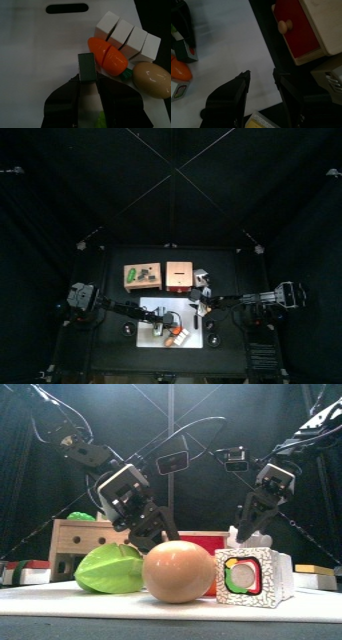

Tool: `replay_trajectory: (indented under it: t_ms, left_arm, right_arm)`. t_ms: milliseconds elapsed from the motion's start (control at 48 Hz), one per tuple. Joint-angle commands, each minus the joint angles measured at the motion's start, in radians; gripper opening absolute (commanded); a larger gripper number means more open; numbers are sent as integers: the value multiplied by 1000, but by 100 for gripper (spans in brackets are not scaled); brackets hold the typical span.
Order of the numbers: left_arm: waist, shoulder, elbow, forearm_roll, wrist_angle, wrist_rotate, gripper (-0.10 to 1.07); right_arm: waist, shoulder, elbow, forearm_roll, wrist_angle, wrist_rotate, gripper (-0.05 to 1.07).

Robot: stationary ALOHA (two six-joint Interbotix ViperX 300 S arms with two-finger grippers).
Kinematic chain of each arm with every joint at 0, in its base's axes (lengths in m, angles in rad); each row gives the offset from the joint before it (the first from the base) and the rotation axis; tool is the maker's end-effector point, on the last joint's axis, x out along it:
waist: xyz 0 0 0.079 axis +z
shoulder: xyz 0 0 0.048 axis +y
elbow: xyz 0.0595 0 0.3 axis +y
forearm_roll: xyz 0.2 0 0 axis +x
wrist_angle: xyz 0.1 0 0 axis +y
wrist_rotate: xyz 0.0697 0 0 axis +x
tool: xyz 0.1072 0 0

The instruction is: Grab last piece of sushi on board

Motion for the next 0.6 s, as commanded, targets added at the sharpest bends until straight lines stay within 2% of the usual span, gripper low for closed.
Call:
replay_trajectory:
  t_ms: [0,125,583]
  left_arm:
    - [3,-58,-25,12,-3,2,59]
    - [3,-92,-14,23,-3,2,59]
    - [3,-112,-5,26,-3,3,59]
  right_arm:
    - [2,-12,-18,-2,-5,0,80]
    - [2,-14,-18,-2,-5,0,80]
    - [2,-12,-18,-2,-5,0,80]
